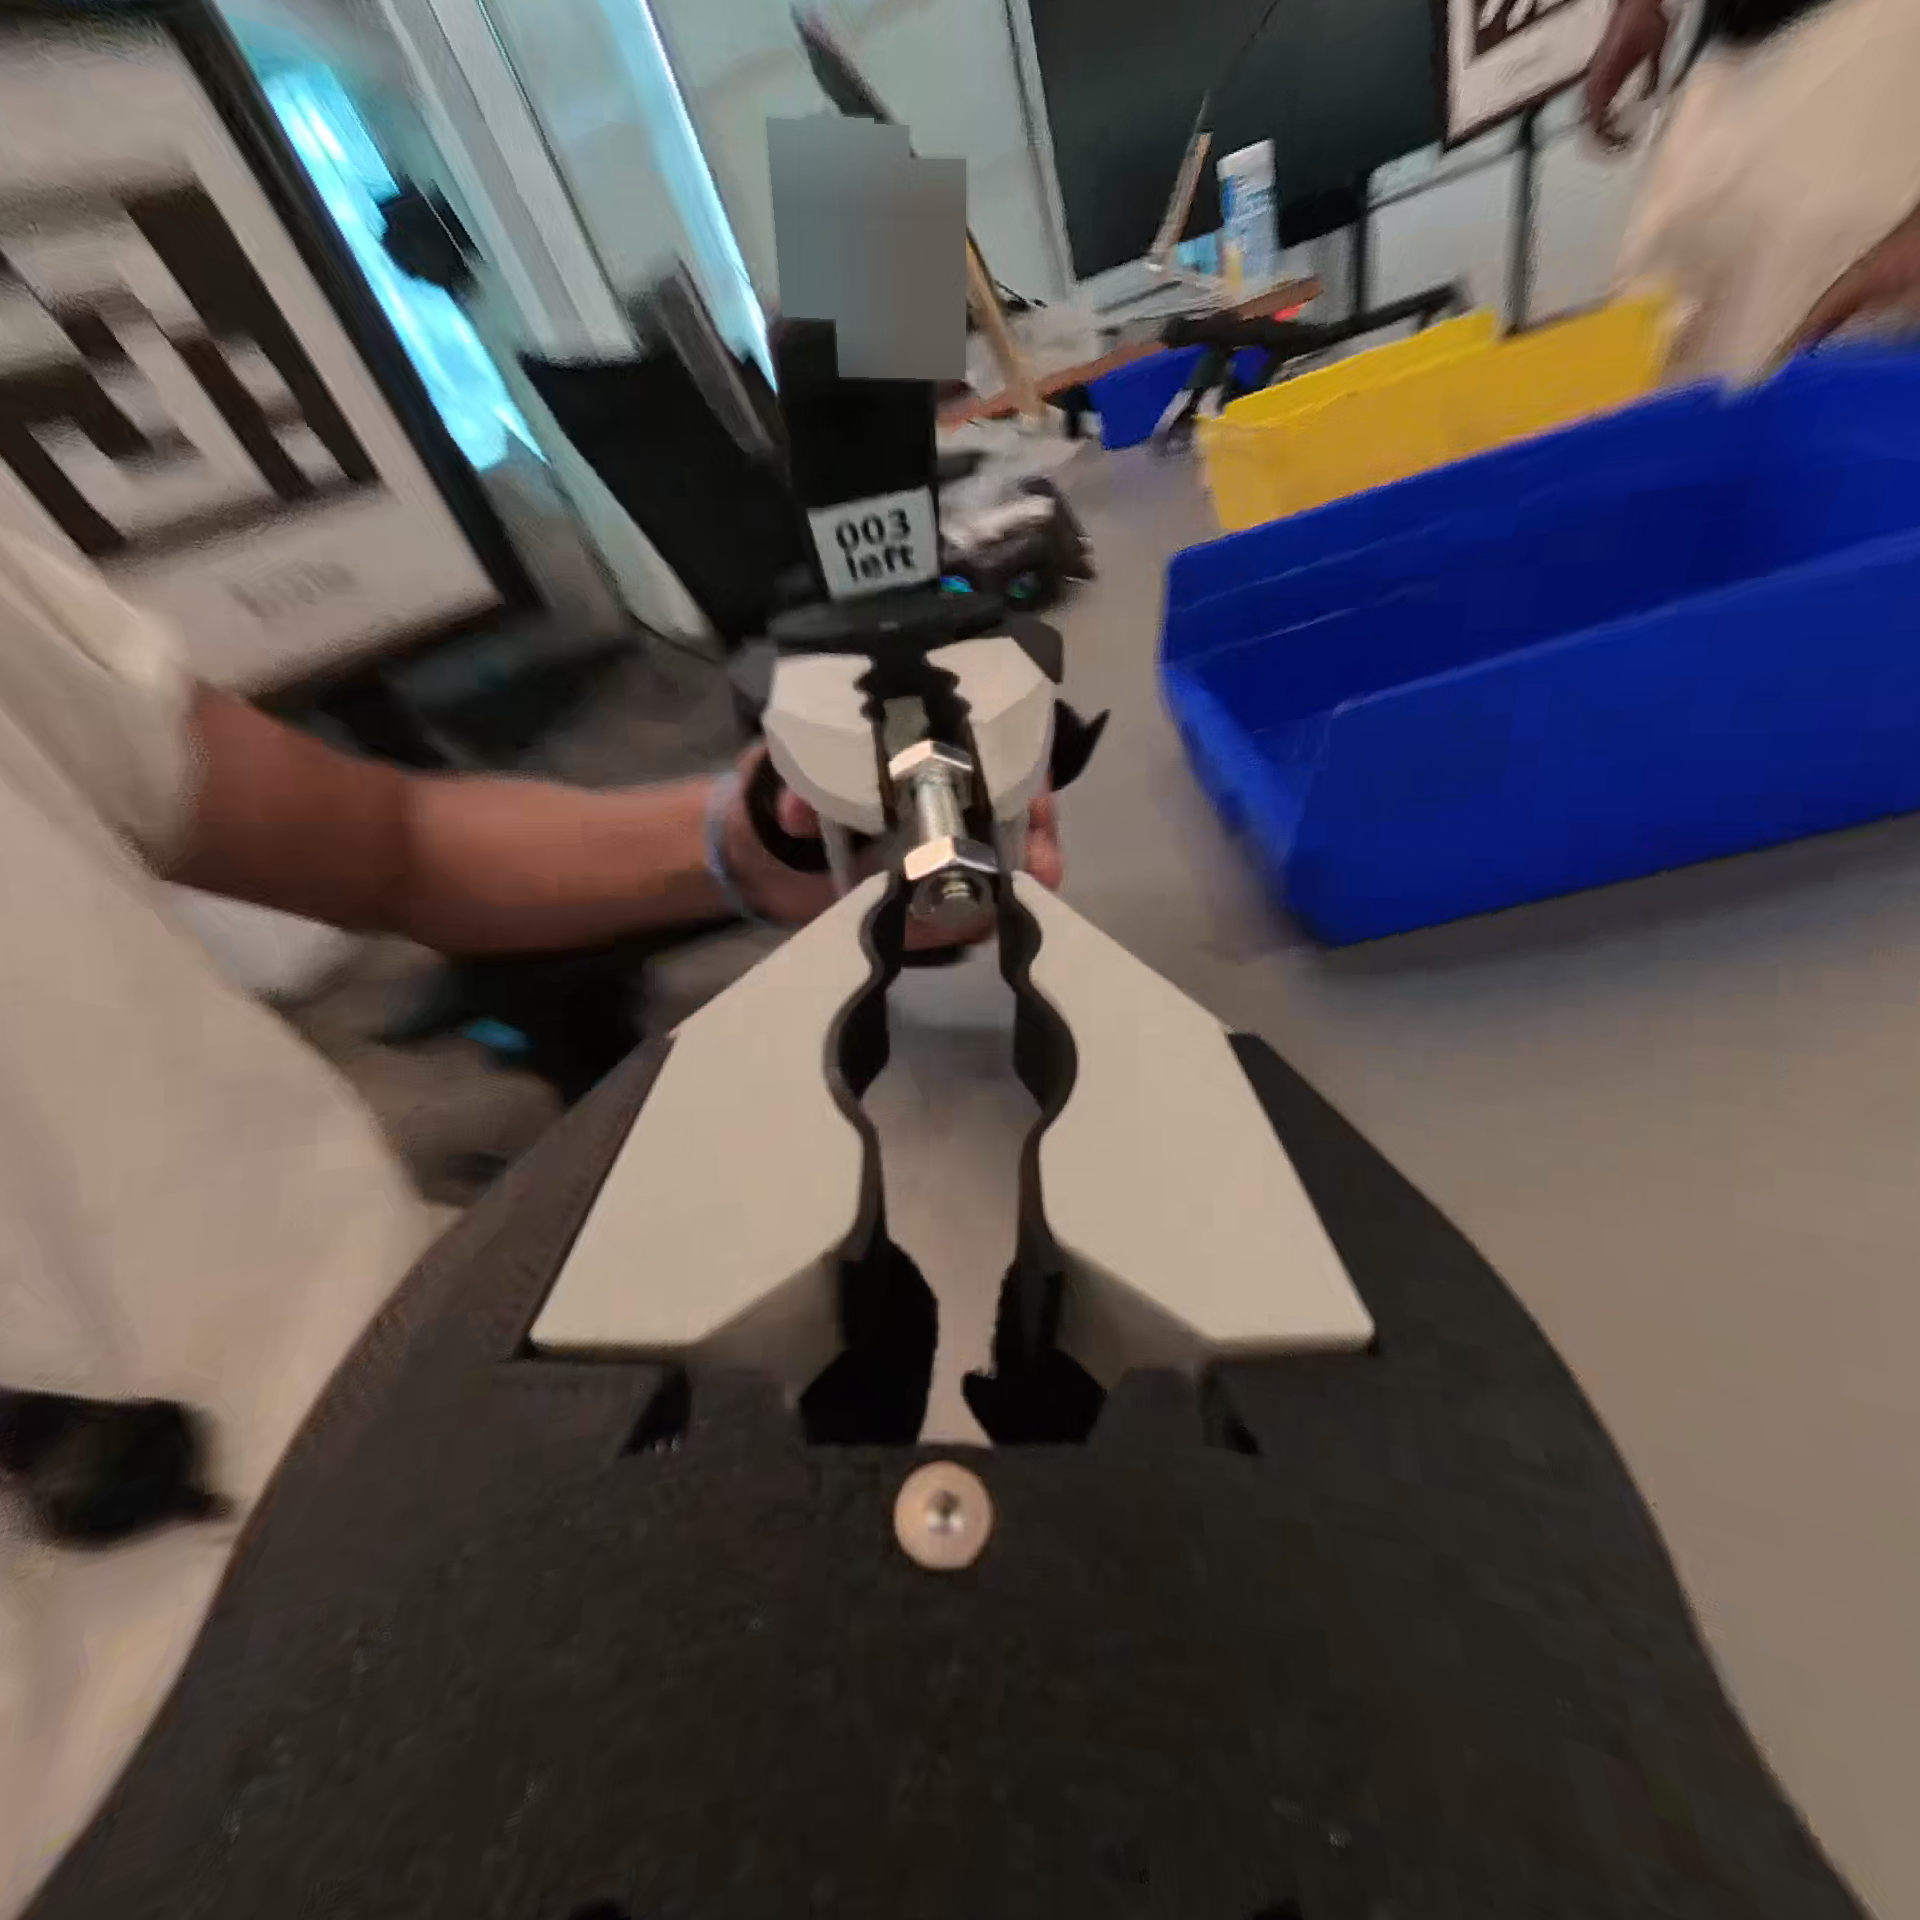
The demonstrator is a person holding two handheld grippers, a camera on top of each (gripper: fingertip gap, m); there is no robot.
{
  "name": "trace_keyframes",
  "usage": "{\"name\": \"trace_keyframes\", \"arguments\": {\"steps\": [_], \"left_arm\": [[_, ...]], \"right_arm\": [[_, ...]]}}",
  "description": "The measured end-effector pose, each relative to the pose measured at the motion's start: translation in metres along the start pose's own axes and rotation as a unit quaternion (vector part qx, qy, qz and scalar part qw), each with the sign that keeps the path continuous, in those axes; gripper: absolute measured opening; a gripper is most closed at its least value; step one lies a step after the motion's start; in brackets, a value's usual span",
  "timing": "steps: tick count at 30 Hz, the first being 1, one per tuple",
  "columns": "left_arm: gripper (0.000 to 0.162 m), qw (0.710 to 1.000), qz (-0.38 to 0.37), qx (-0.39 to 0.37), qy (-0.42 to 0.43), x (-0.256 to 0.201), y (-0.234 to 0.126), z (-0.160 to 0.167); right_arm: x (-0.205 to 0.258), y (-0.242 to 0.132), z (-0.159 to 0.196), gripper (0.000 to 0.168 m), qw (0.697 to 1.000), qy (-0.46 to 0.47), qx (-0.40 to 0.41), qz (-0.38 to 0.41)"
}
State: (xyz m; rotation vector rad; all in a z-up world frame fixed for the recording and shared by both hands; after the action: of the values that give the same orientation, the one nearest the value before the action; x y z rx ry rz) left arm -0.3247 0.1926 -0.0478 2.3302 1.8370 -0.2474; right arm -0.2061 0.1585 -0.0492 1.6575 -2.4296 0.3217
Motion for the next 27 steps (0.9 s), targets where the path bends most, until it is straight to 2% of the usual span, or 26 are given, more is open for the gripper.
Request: {"name": "trace_keyframes", "arguments": {"steps": [2, 3, 4, 5, 6, 7, 8, 9, 10, 12, 13, 14, 15, 17, 19, 21, 22, 23, 24, 25, 27], "left_arm": [[0.018, 1.000, 0.011, 0.002, -0.029, 0.000, 0.000, 0.003], [0.018, 0.999, 0.017, 0.002, -0.045, 0.001, 0.001, 0.004], [0.018, 0.998, 0.024, -0.003, -0.061, 0.001, 0.003, 0.004], [0.018, 0.996, 0.035, -0.008, -0.080, 0.001, 0.005, 0.004], [0.018, 0.994, 0.046, -0.013, -0.101, 0.002, 0.007, 0.004], [0.017, 0.991, 0.054, -0.018, -0.122, 0.004, 0.009, 0.004], [0.017, 0.988, 0.059, -0.022, -0.140, 0.006, 0.010, 0.005], [0.018, 0.986, 0.060, -0.023, -0.153, 0.009, 0.011, 0.006], [0.018, 0.985, 0.059, -0.022, -0.158, 0.013, 0.012, 0.006], [0.017, 0.986, 0.061, -0.027, -0.154, 0.017, 0.014, 0.003], [0.017, 0.986, 0.064, -0.035, -0.149, 0.019, 0.015, 0.000], [0.017, 0.987, 0.065, -0.041, -0.141, 0.020, 0.016, -0.003], [0.018, 0.988, 0.067, -0.044, -0.131, 0.022, 0.017, -0.005], [0.018, 0.992, 0.062, -0.038, -0.101, 0.026, 0.022, -0.007], [0.018, 0.995, 0.066, -0.029, -0.062, 0.027, 0.032, -0.009], [0.017, 0.996, 0.082, -0.022, -0.026, 0.025, 0.045, -0.010], [0.017, 0.996, 0.092, -0.018, -0.009, 0.022, 0.051, -0.010], [0.018, 0.995, 0.101, -0.014, 0.010, 0.019, 0.057, -0.010], [0.018, 0.994, 0.108, -0.011, 0.030, 0.016, 0.063, -0.010], [0.018, 0.992, 0.114, -0.006, 0.050, 0.014, 0.068, -0.010], [0.017, 0.989, 0.126, 0.008, 0.080, 0.009, 0.077, -0.007]], "right_arm": [[0.010, 0.000, 0.001, 0.017, 0.979, -0.182, 0.036, 0.082], [0.016, -0.001, 0.001, 0.017, 0.952, -0.274, 0.051, 0.129], [0.022, -0.001, 0.003, 0.016, 0.911, -0.367, 0.063, 0.178], [0.027, -0.001, 0.005, 0.017, 0.854, -0.462, 0.071, 0.228], [0.032, -0.001, 0.008, 0.017, 0.778, -0.559, 0.081, 0.276], [0.034, 0.001, 0.013, 0.017, 0.688, -0.646, 0.097, 0.317], [0.034, 0.002, 0.018, 0.017, 0.610, -0.705, 0.111, 0.344], [0.031, 0.003, 0.021, 0.017, 0.571, -0.727, 0.116, 0.364], [0.028, 0.003, 0.024, 0.019, 0.568, -0.722, 0.122, 0.375], [0.023, -0.002, 0.027, 0.031, 0.594, -0.700, 0.133, 0.374], [0.022, -0.007, 0.024, 0.033, 0.613, -0.680, 0.126, 0.382], [0.021, -0.013, 0.021, 0.038, 0.645, -0.648, 0.119, 0.387], [0.018, -0.020, 0.018, 0.039, 0.687, -0.603, 0.110, 0.391], [0.011, -0.031, 0.018, 0.040, 0.792, -0.473, 0.099, 0.373], [0.007, -0.037, 0.025, 0.037, 0.899, -0.302, 0.085, 0.306], [0.003, -0.044, 0.028, 0.034, 0.965, -0.114, 0.047, 0.232], [0.003, -0.047, 0.030, 0.028, 0.984, -0.024, 0.027, 0.176], [0.004, -0.051, 0.031, 0.029, 0.993, 0.064, 0.002, 0.103], [0.005, -0.055, 0.029, 0.029, 0.986, 0.157, -0.039, 0.031], [0.003, -0.061, 0.028, 0.029, 0.967, 0.242, -0.079, -0.025], [0.000, -0.072, 0.028, 0.035, 0.922, 0.343, -0.143, -0.105]]}}
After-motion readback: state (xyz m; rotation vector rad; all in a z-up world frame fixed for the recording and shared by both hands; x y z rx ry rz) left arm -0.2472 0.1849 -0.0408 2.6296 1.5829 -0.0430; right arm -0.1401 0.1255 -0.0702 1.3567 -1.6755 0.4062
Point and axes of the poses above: each gripper's, where its closed fingertips meet, y out along the fingers, z out of its underside, x = y × z across the jaws, the point moved 6 cm from there along -y, back along the fingers
